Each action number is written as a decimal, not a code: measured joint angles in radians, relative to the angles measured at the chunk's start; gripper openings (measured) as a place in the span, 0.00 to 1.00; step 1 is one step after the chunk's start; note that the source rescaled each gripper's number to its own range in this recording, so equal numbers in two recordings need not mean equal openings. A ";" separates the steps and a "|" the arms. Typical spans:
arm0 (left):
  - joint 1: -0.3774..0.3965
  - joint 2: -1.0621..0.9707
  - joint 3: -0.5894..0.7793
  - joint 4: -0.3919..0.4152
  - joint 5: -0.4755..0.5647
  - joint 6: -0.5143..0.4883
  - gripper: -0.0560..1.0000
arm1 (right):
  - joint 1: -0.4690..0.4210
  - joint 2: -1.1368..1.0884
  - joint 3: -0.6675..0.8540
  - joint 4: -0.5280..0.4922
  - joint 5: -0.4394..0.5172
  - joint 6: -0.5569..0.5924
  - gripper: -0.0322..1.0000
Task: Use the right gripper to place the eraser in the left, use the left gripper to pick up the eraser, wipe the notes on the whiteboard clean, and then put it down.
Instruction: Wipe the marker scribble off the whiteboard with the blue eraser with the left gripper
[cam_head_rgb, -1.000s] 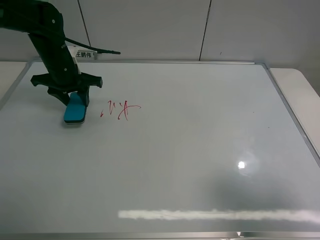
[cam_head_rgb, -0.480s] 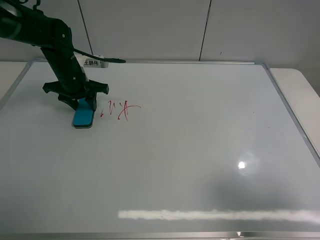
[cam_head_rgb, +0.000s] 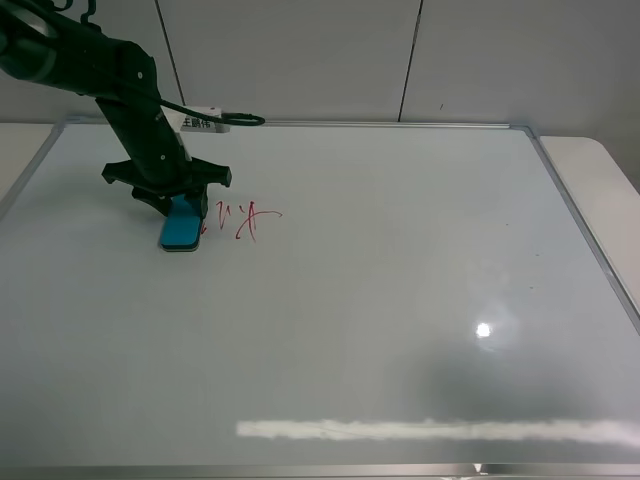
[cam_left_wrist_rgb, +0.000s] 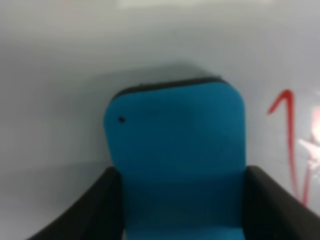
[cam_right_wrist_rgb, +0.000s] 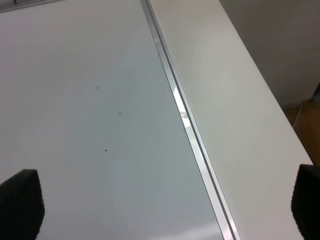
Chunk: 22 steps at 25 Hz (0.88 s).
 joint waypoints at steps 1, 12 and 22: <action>-0.013 0.000 0.000 0.000 -0.006 0.000 0.07 | 0.000 0.000 0.000 0.000 0.000 0.000 1.00; -0.215 0.034 -0.014 -0.021 -0.027 0.004 0.07 | 0.000 0.000 0.000 0.000 0.000 0.000 1.00; -0.339 0.040 -0.014 -0.060 -0.032 0.052 0.07 | 0.000 0.000 0.000 0.000 0.000 0.000 1.00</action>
